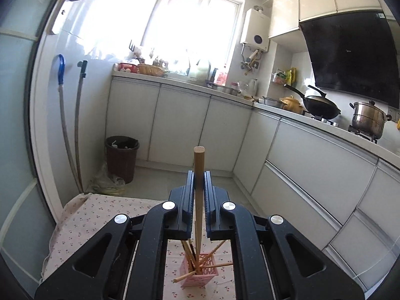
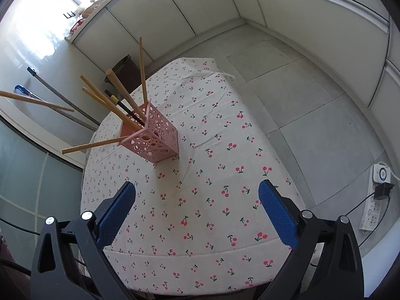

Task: Organize utensils
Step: 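Lift the held stick with the left gripper over the pink basket, then open the left gripper to drop the stick into the pink basket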

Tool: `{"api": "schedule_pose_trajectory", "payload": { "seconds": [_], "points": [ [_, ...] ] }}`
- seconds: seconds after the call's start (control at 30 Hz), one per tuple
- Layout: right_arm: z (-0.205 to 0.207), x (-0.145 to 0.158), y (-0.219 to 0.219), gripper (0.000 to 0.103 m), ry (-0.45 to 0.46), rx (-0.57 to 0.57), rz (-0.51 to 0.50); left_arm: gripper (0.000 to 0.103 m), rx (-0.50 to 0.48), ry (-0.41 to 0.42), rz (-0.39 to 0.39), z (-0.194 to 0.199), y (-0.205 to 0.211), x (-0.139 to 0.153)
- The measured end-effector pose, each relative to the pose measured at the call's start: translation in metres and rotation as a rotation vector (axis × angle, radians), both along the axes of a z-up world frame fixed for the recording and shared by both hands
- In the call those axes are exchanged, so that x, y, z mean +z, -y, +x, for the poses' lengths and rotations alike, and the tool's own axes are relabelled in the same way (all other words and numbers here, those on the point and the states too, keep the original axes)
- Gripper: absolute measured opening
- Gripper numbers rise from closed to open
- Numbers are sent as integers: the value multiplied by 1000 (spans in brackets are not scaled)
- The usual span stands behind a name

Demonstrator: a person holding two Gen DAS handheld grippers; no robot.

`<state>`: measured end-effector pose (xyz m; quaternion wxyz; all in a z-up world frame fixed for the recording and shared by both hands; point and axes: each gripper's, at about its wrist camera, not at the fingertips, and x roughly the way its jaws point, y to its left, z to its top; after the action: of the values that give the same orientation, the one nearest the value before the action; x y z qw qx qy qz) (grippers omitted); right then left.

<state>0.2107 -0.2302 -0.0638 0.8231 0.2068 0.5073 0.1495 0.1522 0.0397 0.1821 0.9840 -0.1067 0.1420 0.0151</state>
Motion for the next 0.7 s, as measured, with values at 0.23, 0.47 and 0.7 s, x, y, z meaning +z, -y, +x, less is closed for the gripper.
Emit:
{"api": "schedule_pose_trajectory", "payload": {
  "seconds": [0.23,0.47,0.7],
  "points": [
    [3,-1,10,96,-16,-19,35,7,-40,-93,43,39,39,-31],
    [4,1,14,96,-21,-14,69,7,-36,-144,87,55,52,-52],
    [1,7,13,96,-1,-17,72,25,-2,-220,37,67,38,-72]
  ]
}}
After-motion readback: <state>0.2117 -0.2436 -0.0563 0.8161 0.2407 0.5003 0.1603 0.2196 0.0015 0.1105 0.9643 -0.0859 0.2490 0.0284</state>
